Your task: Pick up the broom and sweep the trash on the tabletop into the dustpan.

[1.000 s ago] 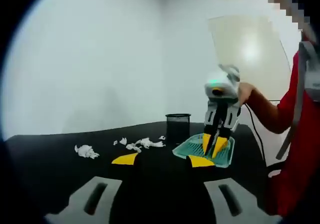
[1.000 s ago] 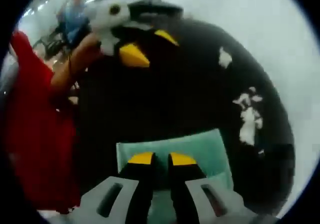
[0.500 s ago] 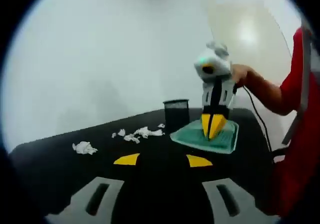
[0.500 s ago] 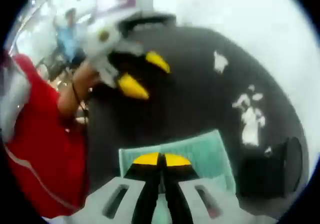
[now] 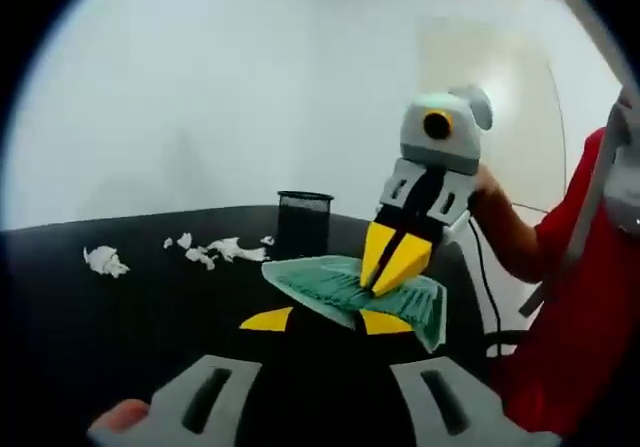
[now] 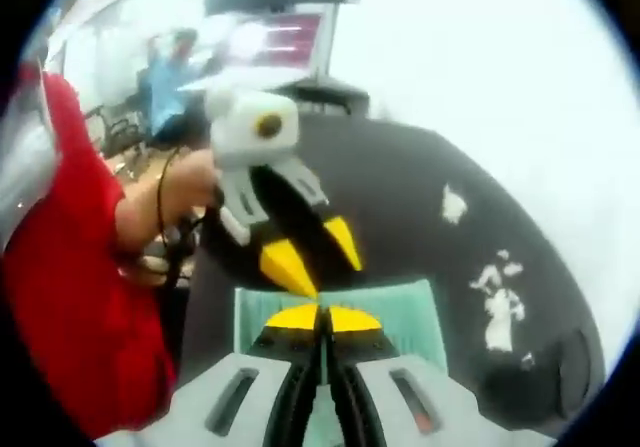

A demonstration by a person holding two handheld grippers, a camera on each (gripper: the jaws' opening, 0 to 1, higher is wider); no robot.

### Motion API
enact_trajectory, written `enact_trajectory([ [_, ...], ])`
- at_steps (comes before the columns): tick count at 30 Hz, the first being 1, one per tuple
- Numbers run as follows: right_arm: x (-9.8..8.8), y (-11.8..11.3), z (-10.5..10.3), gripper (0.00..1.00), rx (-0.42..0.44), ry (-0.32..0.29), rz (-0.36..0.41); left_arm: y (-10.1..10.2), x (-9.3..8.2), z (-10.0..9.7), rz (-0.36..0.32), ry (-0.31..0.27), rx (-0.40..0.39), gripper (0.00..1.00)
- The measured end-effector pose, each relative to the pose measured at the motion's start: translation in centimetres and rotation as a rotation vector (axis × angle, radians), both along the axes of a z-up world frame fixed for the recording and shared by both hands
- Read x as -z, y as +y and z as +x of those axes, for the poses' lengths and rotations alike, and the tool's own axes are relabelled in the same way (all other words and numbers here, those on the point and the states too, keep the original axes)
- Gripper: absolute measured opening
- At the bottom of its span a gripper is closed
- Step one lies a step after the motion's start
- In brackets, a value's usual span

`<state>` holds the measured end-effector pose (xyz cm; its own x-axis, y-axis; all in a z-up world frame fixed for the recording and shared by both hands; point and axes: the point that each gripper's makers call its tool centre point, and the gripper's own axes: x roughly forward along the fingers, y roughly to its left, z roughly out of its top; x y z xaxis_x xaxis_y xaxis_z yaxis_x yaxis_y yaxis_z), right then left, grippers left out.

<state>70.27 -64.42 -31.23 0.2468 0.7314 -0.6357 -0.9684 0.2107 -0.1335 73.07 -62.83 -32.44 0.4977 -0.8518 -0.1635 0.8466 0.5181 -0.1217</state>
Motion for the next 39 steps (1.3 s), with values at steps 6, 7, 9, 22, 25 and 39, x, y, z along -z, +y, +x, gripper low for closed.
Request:
enact_trajectory([
  [6, -2.1, 1.4, 0.6, 0.04, 0.017, 0.047, 0.171, 0.0, 3.3, 0.2, 0.186, 0.011, -0.001, 0.11],
  [7, -2.8, 1.6, 0.3, 0.04, 0.014, 0.083, 0.22, -0.4, 3.1, 0.2, 0.166, 0.005, -0.007, 0.1],
  [9, -3.9, 1.6, 0.3, 0.04, 0.011, 0.092, 0.266, -0.8, 3.0, 0.3, 0.166, -0.005, 0.001, 0.13],
  [22, 0.9, 3.2, -3.5, 0.05, -0.072, -0.003, 0.082, 4.4, 2.4, 3.2, 0.158, -0.026, -0.228, 0.15],
  [25, -0.4, 3.0, -4.1, 0.12, -0.094, -0.019, 0.167, 4.3, 2.1, 3.0, 0.144, -0.039, -0.227, 0.16],
  [39, -10.9, -20.5, 4.8, 0.19, 0.578, -0.215, 1.145, -7.8, -3.3, -1.8, 0.552, -0.234, 0.097, 0.17],
])
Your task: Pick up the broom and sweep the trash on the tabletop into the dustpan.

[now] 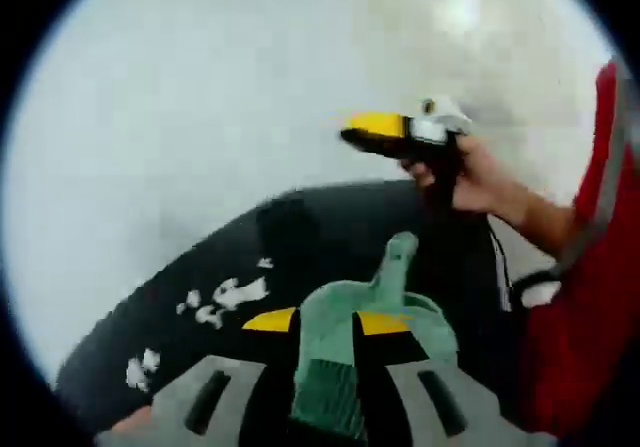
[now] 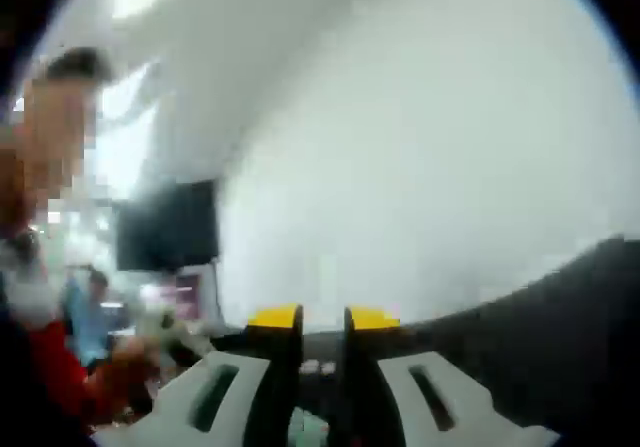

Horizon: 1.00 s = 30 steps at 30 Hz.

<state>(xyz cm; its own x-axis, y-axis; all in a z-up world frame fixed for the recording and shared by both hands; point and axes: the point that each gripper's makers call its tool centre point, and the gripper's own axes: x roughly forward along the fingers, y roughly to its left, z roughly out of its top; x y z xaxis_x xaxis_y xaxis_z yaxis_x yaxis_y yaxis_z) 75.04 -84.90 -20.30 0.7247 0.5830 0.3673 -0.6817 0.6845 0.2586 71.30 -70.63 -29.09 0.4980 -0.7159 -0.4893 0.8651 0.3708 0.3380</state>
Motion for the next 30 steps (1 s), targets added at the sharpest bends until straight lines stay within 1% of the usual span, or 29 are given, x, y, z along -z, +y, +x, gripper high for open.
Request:
enact_trajectory([
  [1, 0.8, -0.1, 0.5, 0.18, 0.009, 0.012, -0.009, -0.6, 0.1, -0.1, 0.019, 0.0, 0.003, 0.18],
  [2, 1.8, -0.5, 0.7, 0.17, 0.023, 0.021, -0.019, -1.9, 0.3, -0.8, 0.026, 0.034, 0.034, 0.2],
  [3, 2.6, -0.8, 0.8, 0.16, 0.035, 0.024, -0.018, -2.8, 0.2, -1.3, 0.011, 0.066, 0.051, 0.23],
  [4, 2.9, -1.5, 1.0, 0.14, 0.037, 0.066, 0.016, -3.3, 0.2, -1.5, -0.006, 0.095, 0.05, 0.25],
  [5, 1.9, -2.0, 0.8, 0.14, 0.014, 0.067, 0.105, -3.7, 0.4, -1.5, 0.006, 0.115, 0.049, 0.25],
  [6, 0.6, -2.4, 0.3, 0.14, -0.006, 0.008, 0.156, -3.8, 1.0, -1.6, 0.04, 0.135, 0.051, 0.26],
  [7, 0.3, -2.5, 0.2, 0.14, -0.021, 0.0, 0.176, -4.0, 1.4, -1.5, 0.062, 0.151, 0.047, 0.26],
  [8, 0.8, -2.5, 0.4, 0.14, -0.022, 0.014, 0.168, -4.1, 1.9, -1.4, 0.07, 0.179, 0.028, 0.27],
  [10, 1.1, -2.0, 0.4, 0.14, -0.063, 0.042, 0.202, -4.3, 3.2, -1.3, 0.104, 0.257, -0.01, 0.31],
  [11, 1.0, -1.7, 0.3, 0.14, -0.082, 0.046, 0.22, -4.9, 3.2, -1.5, 0.089, 0.281, -0.009, 0.32],
  [12, 1.0, -1.7, 0.2, 0.14, -0.088, 0.043, 0.222, -5.2, 3.4, -1.5, 0.101, 0.272, -0.001, 0.3],
  [14, 0.9, -1.6, 0.1, 0.14, -0.093, 0.039, 0.226, -5.8, 3.7, -1.8, 0.123, 0.275, -0.003, 0.25],
  [15, 0.9, -1.5, -0.1, 0.14, -0.099, 0.036, 0.233, -6.1, 3.9, -1.8, 0.136, 0.266, -0.001, 0.19],
  [16, 0.8, -1.5, -0.2, 0.14, -0.109, 0.035, 0.244, -6.3, 3.8, -1.5, 0.147, 0.237, -0.017, 0.16],
  [17, 0.8, -1.6, -0.2, 0.14, -0.115, 0.039, 0.259, -6.2, 3.8, -1.3, 0.151, 0.227, -0.039, 0.15],
  [18, 0.9, -1.7, 0.0, 0.14, -0.117, 0.047, 0.273, -6.3, 3.9, -1.5, 0.15, 0.226, -0.039, 0.15],
  [20, 1.1, -2.1, 0.1, 0.14, -0.12, 0.068, 0.304, -5.9, 3.6, -1.4, 0.176, 0.163, -0.043, 0.15],
  [22, 0.9, -2.3, 0.1, 0.14, -0.123, 0.067, 0.328, -5.5, 2.8, -2.0, 0.145, 0.138, -0.045, 0.14],
  [23, 0.9, -2.4, 0.0, 0.14, -0.122, 0.068, 0.335, -5.1, 1.7, -2.4, 0.096, 0.121, -0.04, 0.14],
  [25, 0.9, -2.4, -0.1, 0.14, -0.122, 0.068, 0.341, -4.0, -0.2, -2.4, -0.009, 0.109, -0.08, 0.15],
  [27, 0.8, -2.3, -0.1, 0.14, -0.127, 0.07, 0.347, -1.8, -2.7, -2.3, -0.148, 0.102, -0.126, 0.15],
  [28, 0.8, -2.3, -0.1, 0.14, -0.128, 0.07, 0.349, -0.4, -3.9, -2.2, -0.213, 0.098, -0.155, 0.15],
  [29, 0.8, -2.3, -0.2, 0.14, -0.129, 0.07, 0.349, 1.6, -5.2, -2.1, -0.279, 0.079, -0.197, 0.14],
  [30, 0.8, -2.2, -0.2, 0.14, -0.132, 0.071, 0.35, 3.3, -5.9, -1.7, -0.314, 0.055, -0.231, 0.14],
])
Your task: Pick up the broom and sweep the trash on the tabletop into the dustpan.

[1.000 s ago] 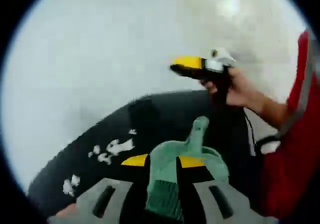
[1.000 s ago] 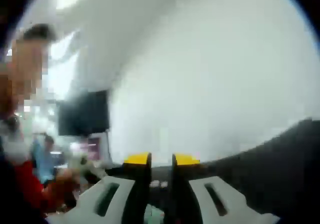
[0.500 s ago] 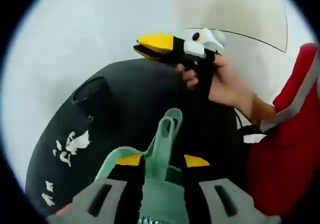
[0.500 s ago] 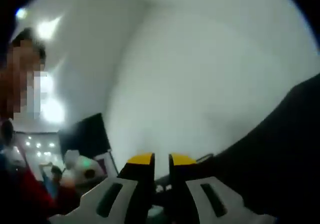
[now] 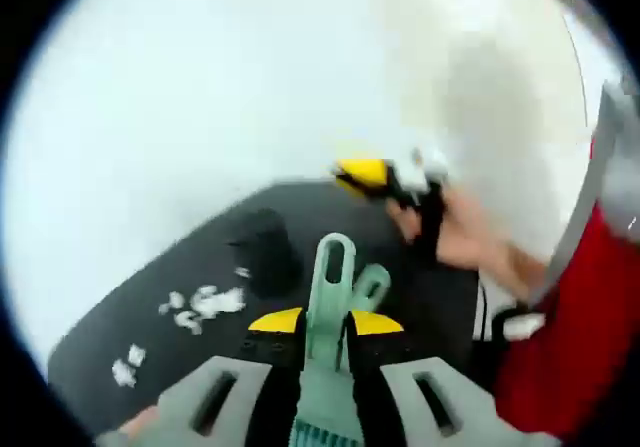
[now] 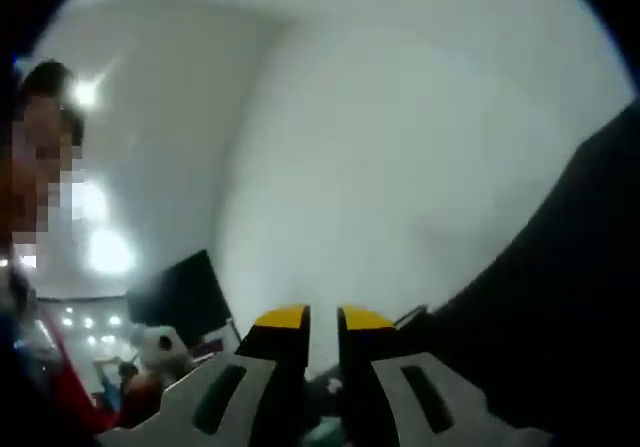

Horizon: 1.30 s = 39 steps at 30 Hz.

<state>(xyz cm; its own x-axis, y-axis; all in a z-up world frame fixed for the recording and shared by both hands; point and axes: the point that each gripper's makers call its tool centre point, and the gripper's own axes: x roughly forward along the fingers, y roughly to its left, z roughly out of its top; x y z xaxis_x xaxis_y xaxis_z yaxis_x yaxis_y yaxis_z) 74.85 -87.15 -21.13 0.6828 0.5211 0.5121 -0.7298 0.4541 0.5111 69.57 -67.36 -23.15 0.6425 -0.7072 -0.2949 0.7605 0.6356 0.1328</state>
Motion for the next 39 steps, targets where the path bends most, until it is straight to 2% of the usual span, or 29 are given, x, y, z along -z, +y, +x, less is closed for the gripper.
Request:
enact_trajectory([
  [3, 0.1, 0.0, 0.0, 0.14, -0.01, 0.011, 0.01, 3.8, -0.8, 0.5, -0.024, -0.053, -0.086, 0.13],
  [7, 0.2, 0.0, 0.0, 0.14, -0.017, 0.022, 0.022, 7.0, -0.9, 1.0, -0.16, -0.012, -0.155, 0.12],
  [11, 0.3, 0.1, 0.0, 0.13, -0.013, 0.027, 0.011, 8.9, -0.6, 1.8, -0.218, -0.012, -0.226, 0.07],
  [15, 0.5, 0.3, 0.1, 0.13, -0.016, 0.031, -0.01, 9.3, -0.2, 2.5, -0.233, -0.015, -0.251, 0.07],
  [19, 0.6, 0.2, 0.2, 0.13, -0.019, 0.032, -0.015, 8.4, 0.9, 3.2, -0.232, 0.017, -0.241, 0.11],
  [21, 0.6, 0.1, 0.2, 0.13, -0.02, 0.031, -0.015, 8.3, 0.6, 3.4, -0.268, 0.019, -0.253, 0.09],
  [25, 0.5, 0.0, 0.1, 0.13, -0.024, 0.029, -0.008, 8.3, 0.5, 3.5, -0.268, 0.03, -0.271, 0.05],
  [26, 0.5, -0.1, 0.1, 0.13, -0.024, 0.029, -0.006, 8.3, 0.3, 3.3, -0.298, 0.05, -0.269, 0.05],
  [28, 0.5, -0.1, 0.1, 0.13, -0.026, 0.03, -0.003, 8.4, -0.2, 3.3, -0.322, 0.046, -0.265, 0.04],
  [29, 0.5, 0.0, 0.1, 0.13, -0.027, 0.031, -0.002, 8.7, -0.6, 3.6, -0.296, 0.001, -0.272, 0.04],
  [31, 0.5, 0.1, 0.1, 0.13, -0.029, 0.032, -0.003, 9.6, -1.1, 4.1, -0.251, -0.03, -0.295, 0.04],
  [33, 0.5, 0.2, 0.1, 0.13, -0.032, 0.034, -0.006, 10.7, -2.3, 5.4, -0.236, -0.096, -0.308, 0.04],
  [34, 0.5, 0.2, 0.1, 0.13, -0.033, 0.033, -0.004, 11.1, -2.5, 5.8, -0.233, -0.108, -0.309, 0.04],
  [36, 0.5, 0.2, 0.1, 0.13, -0.032, 0.033, -0.002, 12.6, -2.9, 7.7, -0.219, -0.141, -0.334, 0.04],
  [37, 0.5, 0.2, 0.1, 0.13, -0.032, 0.033, 0.001, 13.4, -3.5, 9.2, -0.192, -0.208, -0.33, 0.04],
  [39, 0.5, 0.0, 0.2, 0.13, -0.032, 0.035, 0.009, 14.9, -3.8, 11.7, -0.147, -0.263, -0.362, 0.04],
])
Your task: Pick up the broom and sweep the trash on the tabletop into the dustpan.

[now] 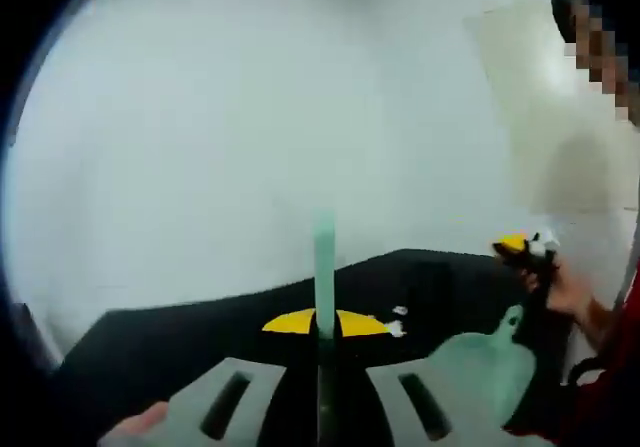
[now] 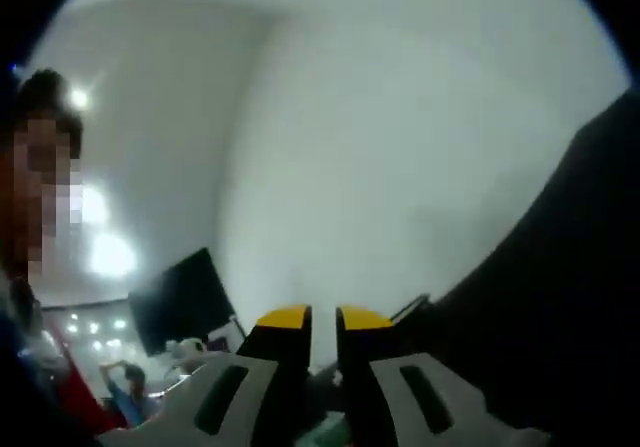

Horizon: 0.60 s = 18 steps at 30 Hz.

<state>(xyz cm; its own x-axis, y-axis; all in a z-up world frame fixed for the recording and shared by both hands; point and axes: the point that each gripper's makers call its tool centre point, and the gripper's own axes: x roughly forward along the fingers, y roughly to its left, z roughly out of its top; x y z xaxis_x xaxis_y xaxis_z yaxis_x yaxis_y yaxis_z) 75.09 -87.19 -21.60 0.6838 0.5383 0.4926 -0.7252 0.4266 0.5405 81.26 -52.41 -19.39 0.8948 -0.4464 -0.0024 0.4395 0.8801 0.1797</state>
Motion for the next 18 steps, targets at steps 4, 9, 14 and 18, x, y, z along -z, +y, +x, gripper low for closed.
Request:
enact_trajectory([
  [4, 0.0, -0.1, 0.2, 0.13, 0.001, 0.001, -0.001, 3.2, 0.1, 5.7, 0.149, -0.057, -0.097, 0.04],
  [9, 2.3, 0.6, 1.4, 0.13, -0.009, 0.125, -0.06, 3.3, 1.2, 9.9, 0.246, -0.117, -0.075, 0.04],
  [14, 4.5, 2.5, 1.9, 0.13, -0.032, 0.223, -0.205, 1.9, 3.3, 11.4, 0.266, -0.062, -0.048, 0.04],
  [18, 6.7, 4.2, 0.5, 0.13, -0.139, 0.371, -0.28, 0.8, 3.6, 10.8, 0.296, -0.088, -0.026, 0.04],
])
